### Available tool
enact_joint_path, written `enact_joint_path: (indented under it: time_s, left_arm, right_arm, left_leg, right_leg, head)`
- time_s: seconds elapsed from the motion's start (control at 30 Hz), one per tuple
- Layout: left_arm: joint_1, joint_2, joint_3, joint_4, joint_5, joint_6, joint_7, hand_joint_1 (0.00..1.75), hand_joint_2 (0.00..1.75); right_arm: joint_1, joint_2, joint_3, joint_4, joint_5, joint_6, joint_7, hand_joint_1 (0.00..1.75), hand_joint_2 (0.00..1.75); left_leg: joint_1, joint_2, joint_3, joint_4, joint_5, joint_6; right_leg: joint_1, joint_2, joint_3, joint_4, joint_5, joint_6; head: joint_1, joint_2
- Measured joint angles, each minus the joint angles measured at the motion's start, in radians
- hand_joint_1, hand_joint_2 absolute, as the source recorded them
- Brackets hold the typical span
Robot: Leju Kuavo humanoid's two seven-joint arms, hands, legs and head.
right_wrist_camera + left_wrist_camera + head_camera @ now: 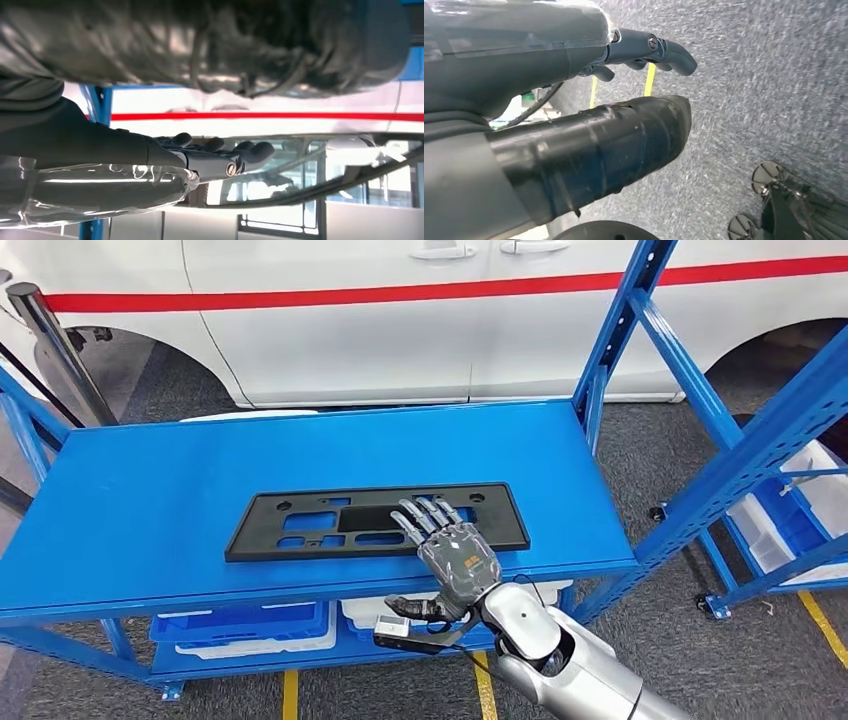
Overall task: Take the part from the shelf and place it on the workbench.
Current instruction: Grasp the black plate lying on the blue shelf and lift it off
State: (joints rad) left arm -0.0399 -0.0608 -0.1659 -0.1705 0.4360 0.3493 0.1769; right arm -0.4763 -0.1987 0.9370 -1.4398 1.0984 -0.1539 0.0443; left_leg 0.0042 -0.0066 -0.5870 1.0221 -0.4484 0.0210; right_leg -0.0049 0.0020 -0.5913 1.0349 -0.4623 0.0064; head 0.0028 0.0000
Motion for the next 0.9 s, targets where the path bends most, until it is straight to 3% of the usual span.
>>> enact_joint_path:
  time_s: [0.07, 0.13, 0.23, 0.27, 0.3, 0.33, 0.43, 0.5, 0.6, 0.67, 0.77, 0.8, 0.83, 0.9]
  left_arm:
    - [0.000, 0.000, 0.000, 0.000, 0.000, 0.000, 0.000, 0.00, 0.00]
    - [0.000, 0.001, 0.000, 0.000, 0.000, -0.001, -0.001, 0.00, 0.00]
    - [0.001, 0.001, 0.000, 0.000, 0.000, -0.002, -0.002, 0.00, 0.00]
    - [0.001, 0.001, 0.000, 0.000, 0.000, -0.002, -0.002, 0.00, 0.00]
    - [0.001, 0.001, 0.000, 0.000, 0.000, -0.003, -0.003, 0.00, 0.00]
    - [0.001, 0.002, 0.000, 0.000, 0.000, -0.003, -0.003, 0.00, 0.00]
    - [0.001, 0.005, 0.000, 0.000, 0.000, -0.003, -0.004, 0.00, 0.00]
    - [0.000, 0.005, 0.000, 0.000, 0.000, -0.003, -0.005, 0.00, 0.00]
    - [0.000, 0.005, 0.000, 0.000, 0.000, -0.006, -0.006, 0.00, 0.00]
    - [0.000, 0.006, 0.000, 0.000, 0.000, -0.009, -0.006, 0.00, 0.00]
    - [0.000, 0.008, 0.000, 0.000, 0.001, -0.011, -0.006, 0.00, 0.00]
    - [0.000, 0.008, 0.000, 0.000, 0.001, -0.011, -0.006, 0.00, 0.00]
    - [0.000, 0.008, 0.000, 0.000, 0.001, -0.012, -0.006, 0.00, 0.00]
    - [0.000, 0.008, 0.000, 0.000, 0.001, -0.012, -0.006, 0.00, 0.00]
  right_arm:
    - [-0.005, 0.000, 0.001, 0.000, -0.016, 0.012, -0.006, 0.00, 0.00]
    - [-0.014, 0.000, 0.002, 0.000, -0.038, 0.029, -0.014, 0.00, 0.00]
    - [-0.027, 0.000, 0.004, 0.004, -0.082, 0.060, -0.027, 0.00, 0.00]
    - [-0.029, 0.000, 0.006, 0.007, -0.098, 0.071, -0.033, 0.00, 0.00]
    - [-0.030, 0.000, 0.007, 0.010, -0.113, 0.080, -0.039, 0.00, 0.00]
    - [-0.033, 0.000, 0.008, 0.013, -0.129, 0.088, -0.045, 0.00, 0.00]
    - [-0.047, 0.000, 0.010, 0.021, -0.167, 0.111, -0.061, 0.00, 0.00]
    - [-0.061, 0.000, 0.012, 0.025, -0.184, 0.122, -0.069, 0.00, 0.00]
    - [-0.077, 0.000, 0.017, 0.032, -0.196, 0.132, -0.073, 0.00, 0.00]
    - [-0.082, 0.000, 0.018, 0.035, -0.200, 0.134, -0.073, 0.00, 0.00]
    - [-0.084, -0.001, 0.019, 0.041, -0.203, 0.136, -0.073, 0.00, 0.00]
    - [-0.084, -0.001, 0.020, 0.044, -0.203, 0.136, -0.073, 0.00, 0.00]
    - [-0.084, -0.001, 0.021, 0.047, -0.203, 0.137, -0.073, 0.00, 0.00]
    - [-0.086, -0.001, 0.022, 0.050, -0.203, 0.137, -0.073, 0.00, 0.00]
  left_leg:
    - [0.001, 0.000, -0.001, 0.000, -0.001, -0.010]
    - [0.004, 0.001, -0.016, 0.038, -0.029, -0.020]
    - [0.007, 0.001, -0.097, 0.216, -0.118, -0.029]
    - [0.007, 0.001, -0.120, 0.264, -0.131, -0.031]
    - [0.007, 0.001, -0.127, 0.278, -0.125, -0.032]
    - [0.008, 0.001, -0.116, 0.253, -0.101, -0.032]
    - [0.007, 0.001, -0.026, 0.065, -0.016, -0.024]
    - [0.005, 0.000, -0.004, 0.012, -0.007, -0.015]
    - [0.004, -0.001, -0.003, 0.004, -0.002, 0.002]
    - [0.006, 0.001, 0.000, -0.002, 0.002, 0.013]
    - [0.005, 0.001, -0.001, -0.002, 0.002, 0.018]
    - [0.004, 0.001, 0.000, -0.002, 0.001, 0.018]
    - [0.004, 0.000, 0.001, -0.001, 0.001, 0.019]
    - [0.004, -0.001, 0.005, -0.001, -0.002, 0.017]
  right_leg:
    - [-0.001, 0.000, 0.000, -0.006, 0.005, -0.010]
    - [-0.005, -0.001, 0.004, -0.014, 0.010, -0.023]
    - [-0.004, -0.004, 0.006, -0.017, 0.011, -0.033]
    - [-0.002, -0.005, 0.006, -0.016, 0.010, -0.034]
    - [-0.002, -0.005, 0.006, -0.014, 0.009, -0.035]
    - [-0.002, -0.005, 0.006, -0.012, 0.008, -0.035]
    - [0.001, -0.002, 0.007, -0.005, 0.002, -0.027]
    - [0.004, -0.001, 0.003, -0.001, 0.001, -0.018]
    - [0.003, -0.001, -0.001, 0.006, -0.004, -0.002]
    - [0.000, -0.001, -0.028, 0.067, -0.043, 0.009]
    - [-0.003, -0.001, -0.118, 0.252, -0.123, 0.017]
    - [-0.003, -0.001, -0.135, 0.281, -0.125, 0.017]
    - [-0.003, -0.001, -0.132, 0.270, -0.106, 0.016]
    - [-0.002, -0.001, -0.075, 0.145, -0.034, 0.008]
  head:
    - [0.000, 0.000]
    - [0.000, 0.000]
    - [0.000, 0.000]
    - [0.000, 0.000]
    - [0.000, 0.000]
    - [0.000, 0.000]
    - [0.000, 0.000]
    - [0.000, 0.000]
    - [0.000, 0.000]
    - [0.000, 0.000]
    - [0.000, 0.000]
    - [0.000, 0.000]
    - [0.000, 0.000]
    - [0.001, 0.000]
